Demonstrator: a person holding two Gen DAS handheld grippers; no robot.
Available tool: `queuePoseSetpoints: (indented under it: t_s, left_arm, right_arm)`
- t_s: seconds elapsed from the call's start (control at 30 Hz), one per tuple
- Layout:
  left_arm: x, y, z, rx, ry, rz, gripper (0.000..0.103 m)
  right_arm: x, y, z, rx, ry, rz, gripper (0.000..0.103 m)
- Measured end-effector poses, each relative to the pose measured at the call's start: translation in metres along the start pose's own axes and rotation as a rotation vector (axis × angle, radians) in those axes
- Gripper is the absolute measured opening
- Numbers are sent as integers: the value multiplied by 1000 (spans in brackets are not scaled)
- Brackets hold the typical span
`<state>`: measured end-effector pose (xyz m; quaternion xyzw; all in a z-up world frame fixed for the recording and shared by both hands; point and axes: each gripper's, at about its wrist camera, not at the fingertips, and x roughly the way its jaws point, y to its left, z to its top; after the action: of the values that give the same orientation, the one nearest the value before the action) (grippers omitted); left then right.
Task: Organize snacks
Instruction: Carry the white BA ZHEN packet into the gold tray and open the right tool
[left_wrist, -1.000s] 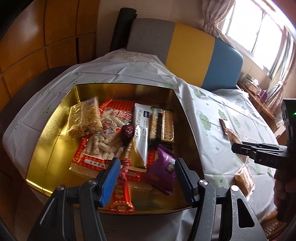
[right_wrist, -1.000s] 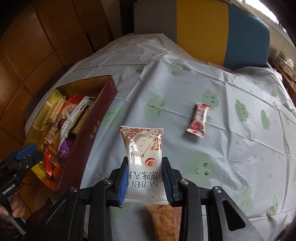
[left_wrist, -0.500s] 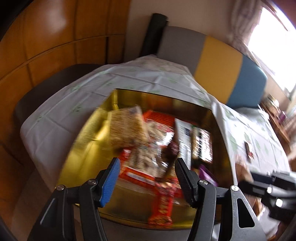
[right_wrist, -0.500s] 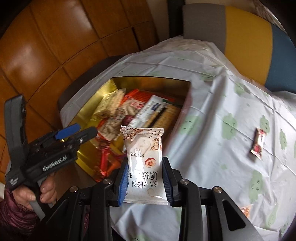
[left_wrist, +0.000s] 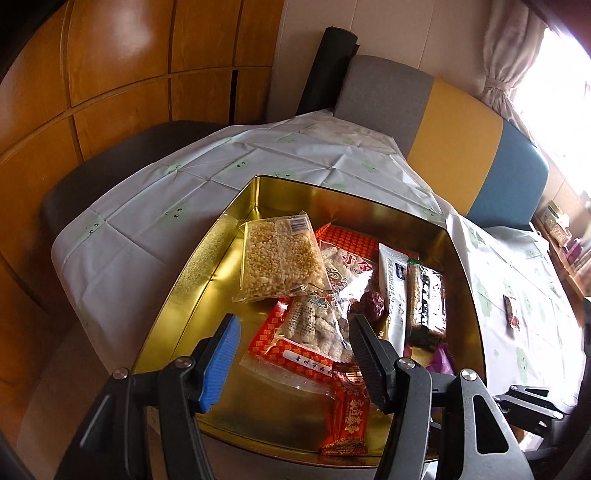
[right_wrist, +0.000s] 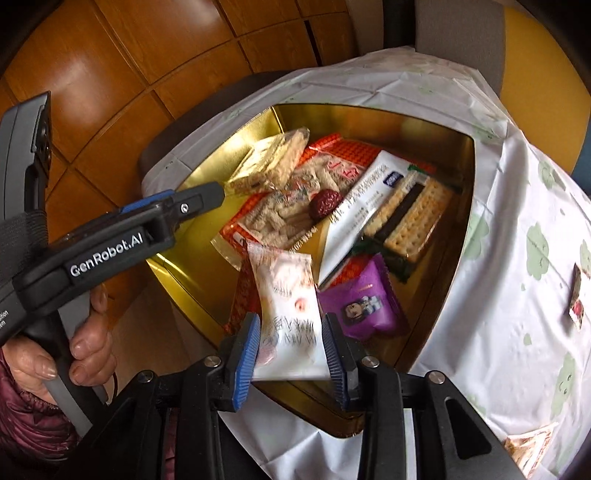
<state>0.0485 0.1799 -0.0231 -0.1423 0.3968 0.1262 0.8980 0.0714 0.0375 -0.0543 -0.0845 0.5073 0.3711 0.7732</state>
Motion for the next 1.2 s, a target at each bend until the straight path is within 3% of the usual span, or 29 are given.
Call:
queuePoseSetpoints:
  t_s: [0.1,0.2,0.5,0.8,1.2]
  left_arm:
    - [2,-3,-2,9,7,0,62]
    - [2,-6,-4,20,9,-3,62]
    - [-5,-21,-8,73,-10,-18,62]
    - [-10,-38,-15,136,-17,-49,62]
    - [-15,-61,-24,212,-14,-86,62]
  right_arm:
    - [-1,0,-5,-16,-7,-21,35]
    - [1,5,-8,-60,-10,-107,27]
    - [-30,-5,-18,-19,-101,-62,31]
    - [-68,-44,-52,113,-157,-141,31]
    - [-96,-105,-94,260,-144,-288,31]
